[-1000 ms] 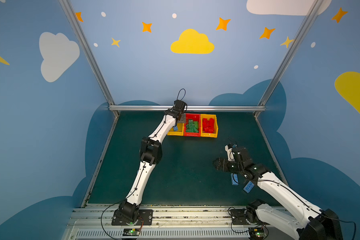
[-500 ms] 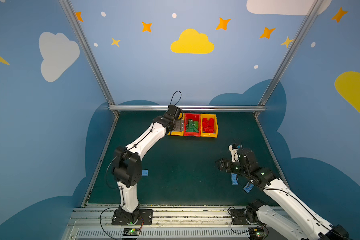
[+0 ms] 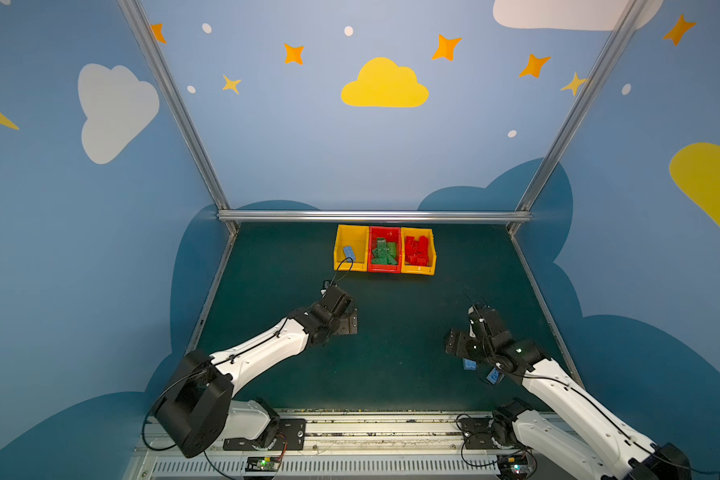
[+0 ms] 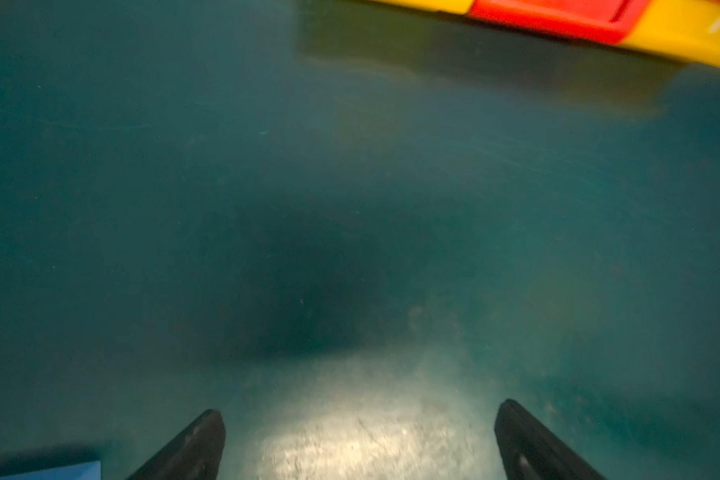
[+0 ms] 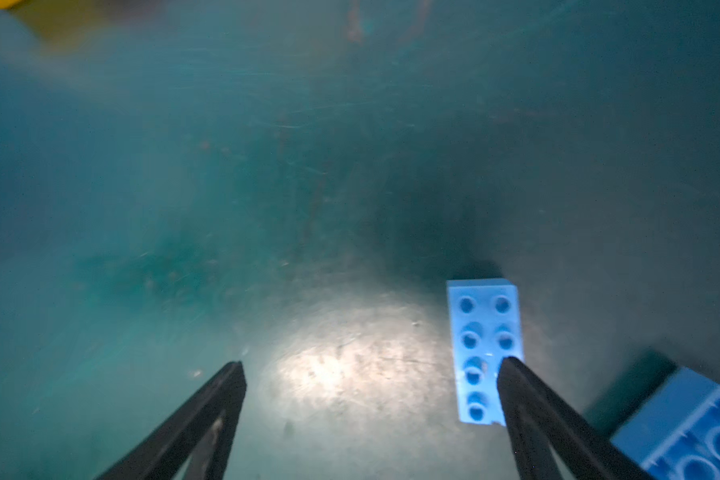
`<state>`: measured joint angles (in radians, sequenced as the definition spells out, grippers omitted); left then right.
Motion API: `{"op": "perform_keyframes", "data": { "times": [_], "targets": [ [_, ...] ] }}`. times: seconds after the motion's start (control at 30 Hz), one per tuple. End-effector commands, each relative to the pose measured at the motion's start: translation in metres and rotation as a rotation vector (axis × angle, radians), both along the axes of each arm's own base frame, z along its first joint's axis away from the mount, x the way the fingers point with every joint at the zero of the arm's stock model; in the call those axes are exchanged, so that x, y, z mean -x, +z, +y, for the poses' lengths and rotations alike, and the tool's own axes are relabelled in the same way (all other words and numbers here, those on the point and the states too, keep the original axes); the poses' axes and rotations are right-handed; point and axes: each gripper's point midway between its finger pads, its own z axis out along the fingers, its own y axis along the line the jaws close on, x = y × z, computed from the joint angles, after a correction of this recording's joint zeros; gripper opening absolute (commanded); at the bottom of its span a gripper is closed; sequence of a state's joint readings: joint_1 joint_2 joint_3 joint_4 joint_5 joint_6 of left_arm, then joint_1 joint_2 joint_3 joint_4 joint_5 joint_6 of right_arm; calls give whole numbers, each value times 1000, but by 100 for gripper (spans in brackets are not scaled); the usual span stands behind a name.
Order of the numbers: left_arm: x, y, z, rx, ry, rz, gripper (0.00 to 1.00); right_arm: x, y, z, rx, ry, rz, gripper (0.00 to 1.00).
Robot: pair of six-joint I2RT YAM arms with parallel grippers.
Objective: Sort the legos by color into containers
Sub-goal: 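Withdraw the left gripper while the right gripper lowers onto a light blue brick, then close the right gripper on the light blue brick and lift it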
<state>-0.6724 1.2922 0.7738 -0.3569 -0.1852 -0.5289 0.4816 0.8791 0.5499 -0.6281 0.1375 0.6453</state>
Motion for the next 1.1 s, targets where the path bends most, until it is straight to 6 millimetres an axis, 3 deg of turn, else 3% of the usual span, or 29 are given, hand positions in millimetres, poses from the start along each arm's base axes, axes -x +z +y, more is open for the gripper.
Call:
{"op": "perform_keyframes", "data": {
  "times": [0.0,0.37,0.9,1.0,1.07],
  "targets": [
    [0,24,7,50,52,-108,100,4,-12,-24,91,-96,44,93],
    [21,52,34,128,87,-243,100,10,-34,-37,153,-154,134,90],
    [28,37,38,146,95,-232,100,12,-53,-30,182,-143,263,82],
    [32,39,44,145,105,-247,100,10,-59,-27,193,-129,312,76],
    [34,41,48,147,113,-262,100,9,-63,-21,187,-116,342,59]
  ]
}}
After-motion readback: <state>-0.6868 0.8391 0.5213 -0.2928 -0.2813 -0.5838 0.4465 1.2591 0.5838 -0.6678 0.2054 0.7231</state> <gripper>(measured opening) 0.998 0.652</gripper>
